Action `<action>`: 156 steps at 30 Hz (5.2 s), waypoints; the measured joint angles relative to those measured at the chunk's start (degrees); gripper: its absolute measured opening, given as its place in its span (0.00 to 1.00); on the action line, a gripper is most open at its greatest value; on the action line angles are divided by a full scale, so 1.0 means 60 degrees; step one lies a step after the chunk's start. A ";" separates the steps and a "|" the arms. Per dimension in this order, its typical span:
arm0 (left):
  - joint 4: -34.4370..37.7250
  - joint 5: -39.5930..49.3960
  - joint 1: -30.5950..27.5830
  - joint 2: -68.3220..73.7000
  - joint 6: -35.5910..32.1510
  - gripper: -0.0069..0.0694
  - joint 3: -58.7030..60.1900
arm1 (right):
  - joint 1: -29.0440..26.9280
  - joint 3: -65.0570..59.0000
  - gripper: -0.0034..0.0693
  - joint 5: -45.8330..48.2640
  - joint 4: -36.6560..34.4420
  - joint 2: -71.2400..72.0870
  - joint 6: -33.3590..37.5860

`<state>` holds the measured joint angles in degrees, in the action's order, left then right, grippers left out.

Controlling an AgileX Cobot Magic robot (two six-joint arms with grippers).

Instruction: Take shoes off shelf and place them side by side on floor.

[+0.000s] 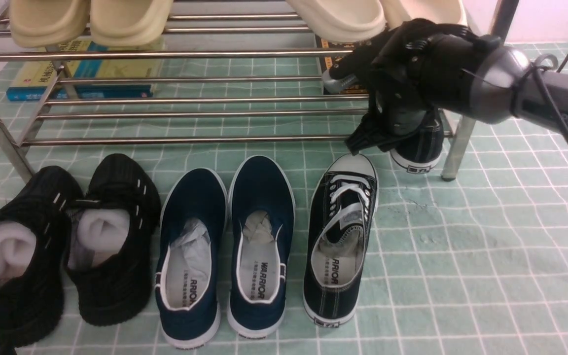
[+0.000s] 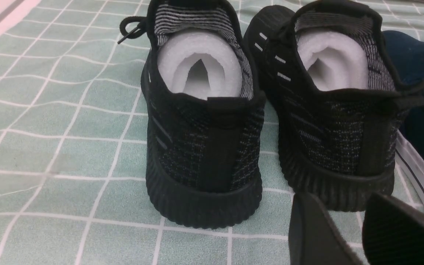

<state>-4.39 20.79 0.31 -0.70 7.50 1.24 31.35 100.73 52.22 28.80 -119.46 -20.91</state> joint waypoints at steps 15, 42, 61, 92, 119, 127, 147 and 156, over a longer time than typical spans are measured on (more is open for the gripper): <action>-0.0008 0.0000 0.0000 0.0000 0.0000 0.40 0.0000 | 0.0029 -0.2182 0.08 0.2885 -0.4059 0.2855 0.1815; -0.0008 0.0000 0.0000 0.0000 0.0000 0.40 0.0000 | 0.0029 -0.5191 0.08 -0.0340 -0.5015 0.3684 0.0609; -0.0008 0.0000 0.0000 0.0000 0.0000 0.40 0.0000 | 0.0029 -0.3812 0.52 0.2379 -0.6606 0.4020 0.2043; -0.0008 0.0000 0.0000 0.0000 0.0000 0.40 0.0000 | 0.0029 -1.4595 0.03 -0.6467 -0.6359 1.8915 0.3382; -0.0008 0.0000 0.0000 0.0000 0.0010 0.40 0.0000 | -0.0872 -1.4903 0.05 -0.4957 -0.5807 1.9205 0.3652; -0.0008 0.0000 0.0000 0.0000 0.0010 0.40 0.0000 | -0.3071 -1.5645 0.05 -0.3863 -0.5313 1.9967 0.3652; -0.0008 0.0000 0.0000 0.0000 0.0010 0.40 0.0000 | -0.4609 -1.6885 0.08 -0.4854 -0.5193 2.0011 0.3652; -0.0008 0.0000 0.0000 0.0000 0.0010 0.40 0.0000 | -0.5451 -1.6885 0.09 -0.4862 -0.5193 2.0011 0.3652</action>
<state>-4.44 20.79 0.31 -0.70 7.56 1.24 -1.36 -0.58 23.05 -2.36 0.60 1.01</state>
